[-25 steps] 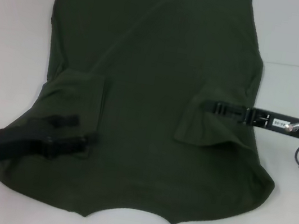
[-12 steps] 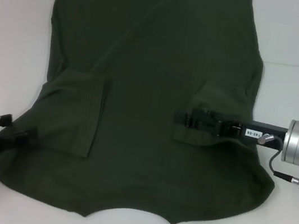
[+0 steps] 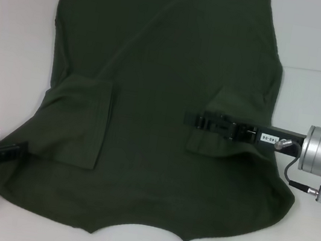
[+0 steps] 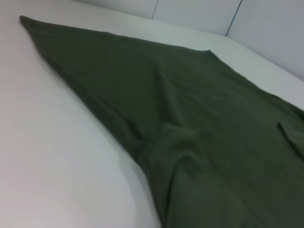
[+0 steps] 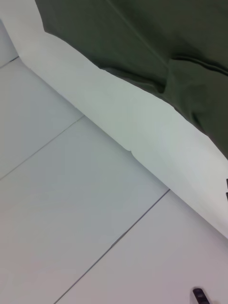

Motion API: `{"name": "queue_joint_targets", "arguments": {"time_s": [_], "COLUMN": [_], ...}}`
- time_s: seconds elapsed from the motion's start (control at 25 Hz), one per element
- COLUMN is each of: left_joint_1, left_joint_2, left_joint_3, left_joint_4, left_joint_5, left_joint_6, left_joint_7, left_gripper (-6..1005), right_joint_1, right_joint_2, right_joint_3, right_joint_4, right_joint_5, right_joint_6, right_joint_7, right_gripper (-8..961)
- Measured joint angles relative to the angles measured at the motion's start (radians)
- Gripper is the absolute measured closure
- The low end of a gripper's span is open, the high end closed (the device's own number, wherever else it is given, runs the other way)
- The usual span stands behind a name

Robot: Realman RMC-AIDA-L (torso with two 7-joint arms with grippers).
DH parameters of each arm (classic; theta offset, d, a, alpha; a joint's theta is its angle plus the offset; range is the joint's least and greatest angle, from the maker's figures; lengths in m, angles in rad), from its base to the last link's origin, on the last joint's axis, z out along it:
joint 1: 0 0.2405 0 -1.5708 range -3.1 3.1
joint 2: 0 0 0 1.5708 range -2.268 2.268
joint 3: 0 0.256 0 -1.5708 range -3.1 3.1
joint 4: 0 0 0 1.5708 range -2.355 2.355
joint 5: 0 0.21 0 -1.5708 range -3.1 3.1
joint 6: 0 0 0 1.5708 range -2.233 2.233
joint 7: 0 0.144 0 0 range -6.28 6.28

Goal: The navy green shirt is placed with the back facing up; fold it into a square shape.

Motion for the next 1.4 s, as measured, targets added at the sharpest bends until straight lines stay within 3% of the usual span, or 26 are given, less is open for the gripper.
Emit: {"name": "queue_joint_targets", "arguments": {"time_s": [0.76,1.4], "left_joint_1": [0.002,0.0], "left_joint_2": [-0.001,-0.001], "left_joint_3": [0.008,0.023], "left_joint_4": [-0.008,0.024], "left_joint_5": [0.048,0.083], "left_joint_6": [-0.023,0.122], "left_joint_7": [0.003,0.007], "left_gripper": [111,111], "right_joint_1": [0.005,0.002], "right_joint_2": [0.0,-0.002], "right_joint_3": [0.002,0.006], "right_joint_4": [0.0,0.0], "right_joint_5": [0.001,0.001], "right_joint_6": [0.0,0.0], "right_joint_7": [-0.007,-0.011], "right_gripper": [55,56]}}
